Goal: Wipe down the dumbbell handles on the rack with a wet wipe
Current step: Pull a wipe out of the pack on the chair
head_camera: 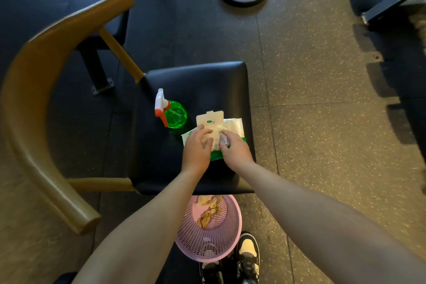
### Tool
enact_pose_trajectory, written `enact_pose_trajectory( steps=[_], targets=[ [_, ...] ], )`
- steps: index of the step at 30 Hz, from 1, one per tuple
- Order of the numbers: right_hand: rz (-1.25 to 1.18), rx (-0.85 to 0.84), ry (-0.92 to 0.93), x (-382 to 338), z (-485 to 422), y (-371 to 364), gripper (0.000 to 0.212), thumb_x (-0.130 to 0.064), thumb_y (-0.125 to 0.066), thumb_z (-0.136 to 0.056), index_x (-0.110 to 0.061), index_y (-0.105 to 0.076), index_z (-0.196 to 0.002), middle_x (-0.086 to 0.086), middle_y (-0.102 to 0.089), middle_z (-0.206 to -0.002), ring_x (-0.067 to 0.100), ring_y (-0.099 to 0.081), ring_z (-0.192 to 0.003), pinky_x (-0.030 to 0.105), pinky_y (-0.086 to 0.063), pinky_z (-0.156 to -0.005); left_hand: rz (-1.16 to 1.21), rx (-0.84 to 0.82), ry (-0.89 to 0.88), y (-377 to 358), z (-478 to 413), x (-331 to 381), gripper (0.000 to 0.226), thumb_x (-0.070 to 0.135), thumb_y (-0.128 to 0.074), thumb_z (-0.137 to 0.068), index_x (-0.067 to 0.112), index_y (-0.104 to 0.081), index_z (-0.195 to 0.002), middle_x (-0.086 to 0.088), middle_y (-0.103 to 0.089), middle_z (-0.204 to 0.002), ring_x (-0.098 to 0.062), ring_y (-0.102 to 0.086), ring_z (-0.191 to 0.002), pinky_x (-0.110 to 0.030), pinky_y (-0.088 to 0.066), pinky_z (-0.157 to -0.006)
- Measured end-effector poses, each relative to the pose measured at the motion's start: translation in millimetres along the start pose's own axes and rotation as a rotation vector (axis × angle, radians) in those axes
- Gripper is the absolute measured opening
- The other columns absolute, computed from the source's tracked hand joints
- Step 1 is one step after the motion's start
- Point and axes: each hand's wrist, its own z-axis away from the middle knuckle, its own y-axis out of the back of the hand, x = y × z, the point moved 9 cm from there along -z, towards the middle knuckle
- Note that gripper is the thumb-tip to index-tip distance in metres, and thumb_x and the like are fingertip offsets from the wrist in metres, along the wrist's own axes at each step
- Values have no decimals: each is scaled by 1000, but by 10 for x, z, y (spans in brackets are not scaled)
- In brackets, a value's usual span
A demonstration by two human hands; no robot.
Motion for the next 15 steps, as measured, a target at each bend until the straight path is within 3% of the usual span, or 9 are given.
enact_pose_trajectory(
  steps=[3,6,11,15],
  targets=[
    [31,11,11,1,-16,-5,42,-23,-53,-103,-24,-48,-145,-4,-50,-146,18,-47,-135,36,-43,-109,-216,-133,-72,-165,-81,-27,43,10,-53,-102,24,-55,-143,2,-36,-159,-18,-24,-149,-39,-27,-120],
    [31,6,21,5,-38,-24,39,-18,-52,-103,-23,-53,-142,-4,-51,-145,19,-48,-134,34,-43,-108,-350,-172,-93,-254,-109,-35,42,16,-54,-103,33,-55,-141,4,-29,-159,-20,-16,-148,-45,-31,-118],
    [54,-8,14,48,-70,-50,42,-16,-53,-103,-24,-51,-144,-5,-46,-150,19,-45,-138,34,-41,-110,-425,-126,-96,-276,-184,13,32,28,-60,-100,31,-58,-132,3,-33,-152,-23,-25,-141,-43,-39,-112],
    [75,2,25,46,-64,-37,41,-20,-51,-104,-23,-50,-145,-5,-44,-152,18,-42,-140,31,-38,-110,-382,-51,-103,-210,-246,13,17,29,-64,-98,19,-68,-111,3,-47,-137,-18,-39,-129,-35,-49,-97]
  ],
)
